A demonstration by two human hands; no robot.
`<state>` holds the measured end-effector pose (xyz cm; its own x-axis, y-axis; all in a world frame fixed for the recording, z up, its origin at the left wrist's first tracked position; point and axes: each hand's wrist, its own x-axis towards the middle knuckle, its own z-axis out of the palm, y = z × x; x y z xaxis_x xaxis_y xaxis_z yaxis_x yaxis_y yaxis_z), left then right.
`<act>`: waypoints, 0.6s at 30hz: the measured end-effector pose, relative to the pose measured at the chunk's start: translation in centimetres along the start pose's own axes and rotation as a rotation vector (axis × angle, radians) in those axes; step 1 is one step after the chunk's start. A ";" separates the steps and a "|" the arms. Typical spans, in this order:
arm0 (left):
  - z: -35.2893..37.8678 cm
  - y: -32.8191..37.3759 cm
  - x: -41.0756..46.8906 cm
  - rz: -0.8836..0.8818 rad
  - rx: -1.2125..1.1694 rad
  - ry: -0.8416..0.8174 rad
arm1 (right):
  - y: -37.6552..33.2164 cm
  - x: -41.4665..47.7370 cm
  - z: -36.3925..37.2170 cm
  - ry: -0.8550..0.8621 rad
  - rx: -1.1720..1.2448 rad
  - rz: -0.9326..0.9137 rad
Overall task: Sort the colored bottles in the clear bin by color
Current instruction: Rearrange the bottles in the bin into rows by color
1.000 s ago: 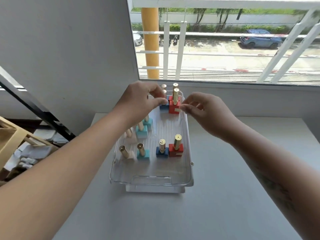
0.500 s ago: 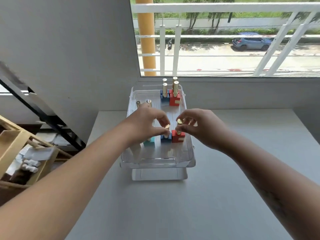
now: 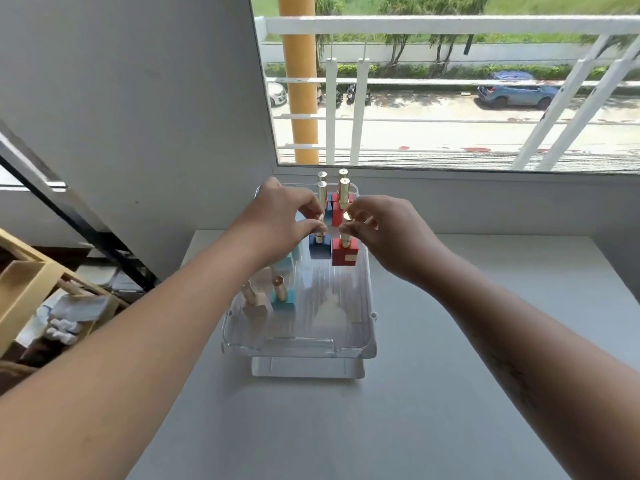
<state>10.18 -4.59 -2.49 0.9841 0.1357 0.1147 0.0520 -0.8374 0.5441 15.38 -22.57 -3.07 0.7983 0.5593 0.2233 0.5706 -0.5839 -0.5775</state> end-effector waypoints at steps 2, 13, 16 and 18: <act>0.2 0.1 0.9 -0.035 0.006 0.041 | 0.3 1.1 0.1 0.028 -0.008 0.006; 2.8 -1.0 4.1 -0.173 -0.009 0.181 | 1.8 4.8 1.6 0.028 -0.099 0.051; 3.3 -1.3 4.5 -0.164 -0.063 0.184 | 2.0 4.8 1.8 0.036 -0.108 0.071; 3.6 -1.4 4.5 -0.153 -0.098 0.179 | 2.0 4.8 1.9 0.040 -0.101 0.082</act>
<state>15.16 -4.68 -5.76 0.9199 0.3558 0.1650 0.1728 -0.7454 0.6438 19.94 -19.95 -4.65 0.8489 0.4845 0.2111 0.5180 -0.6839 -0.5137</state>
